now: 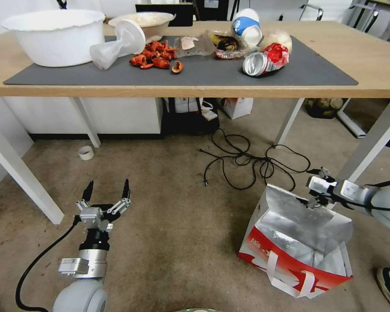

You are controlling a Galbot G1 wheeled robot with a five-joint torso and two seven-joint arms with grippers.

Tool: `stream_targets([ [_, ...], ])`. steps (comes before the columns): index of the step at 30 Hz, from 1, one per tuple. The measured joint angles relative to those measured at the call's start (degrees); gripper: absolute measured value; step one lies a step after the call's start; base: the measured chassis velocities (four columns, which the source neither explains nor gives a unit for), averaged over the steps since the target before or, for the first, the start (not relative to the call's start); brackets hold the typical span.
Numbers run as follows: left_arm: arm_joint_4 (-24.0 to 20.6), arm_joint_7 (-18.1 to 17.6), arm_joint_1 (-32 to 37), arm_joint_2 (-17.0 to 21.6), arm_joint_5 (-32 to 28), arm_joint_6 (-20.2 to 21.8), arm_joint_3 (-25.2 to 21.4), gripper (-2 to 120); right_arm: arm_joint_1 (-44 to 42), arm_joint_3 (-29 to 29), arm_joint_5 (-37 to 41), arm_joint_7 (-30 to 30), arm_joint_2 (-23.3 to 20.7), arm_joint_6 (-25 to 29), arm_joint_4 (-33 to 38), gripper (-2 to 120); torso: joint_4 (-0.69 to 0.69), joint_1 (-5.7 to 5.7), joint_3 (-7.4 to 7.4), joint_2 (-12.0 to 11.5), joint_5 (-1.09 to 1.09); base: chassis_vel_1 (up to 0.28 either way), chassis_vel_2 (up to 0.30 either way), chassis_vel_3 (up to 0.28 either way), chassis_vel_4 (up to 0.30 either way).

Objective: Pick up the food delivery bag from the floor and place it on the table.

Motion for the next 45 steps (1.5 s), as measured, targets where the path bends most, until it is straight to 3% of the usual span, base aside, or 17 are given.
stream_targets([
  [1,0.00,0.00,0.00,0.00,0.00,0.00,0.00,100,0.00,0.00,0.00,0.00,0.00,0.00,0.00,100,0.00,0.00,0.00,0.00,0.00,0.000,0.000,0.000,0.000],
  [4,0.48,-0.05,-0.08,-0.55,0.82,0.06,0.02,100,10.80,-9.82,0.21,-0.54,1.65,-0.03,-4.04,100,0.05,0.01,0.00,0.01,-0.07,0.000,0.000,0.000,0.000],
  [5,0.48,-0.05,-0.08,-0.55,0.82,0.06,0.02,100,10.80,-9.82,0.21,-0.54,1.65,-0.03,-4.04,100,0.05,0.01,0.00,0.01,-0.07,0.000,0.000,0.000,0.000],
  [7,0.62,-0.16,-0.08,-0.78,1.07,0.15,0.00,100,15.61,-15.46,-0.63,-0.94,4.12,-0.05,-6.63,100,0.03,0.01,0.00,0.01,-0.04,0.000,0.000,0.000,0.000],
  [12,0.65,-0.53,0.08,-0.99,1.09,0.34,-0.27,100,18.07,-19.90,-3.14,-2.07,7.70,-0.12,-9.10,100,0.05,0.00,0.00,0.01,-0.03,0.000,0.000,0.000,0.000],
  [22,0.31,-0.95,0.30,-1.58,1.09,0.46,-0.27,100,17.10,-22.81,-7.85,-2.80,8.99,0.84,-10.78,100,0.02,0.01,0.00,0.03,-0.04,0.000,0.000,0.000,0.000],
  [37,-0.44,-0.91,0.74,-1.75,1.22,0.43,0.17,100,17.62,-22.75,-13.10,-2.52,11.86,2.25,-14.96,99,0.03,0.00,-0.01,0.03,-0.03,0.000,0.000,0.000,0.000],
  [44,-0.44,-0.91,0.55,-1.79,1.23,0.43,0.19,100,17.87,-22.79,-12.87,-3.01,12.17,2.36,-15.87,81,0.03,0.00,0.00,0.03,-0.03,0.000,0.000,0.000,0.000],
  [45,-0.37,-0.91,0.45,-1.78,1.23,0.43,0.19,100,17.57,-22.57,-12.34,-3.02,12.19,2.36,-15.67,73,0.02,0.00,0.00,0.03,-0.04,0.000,0.000,0.000,0.000],
])
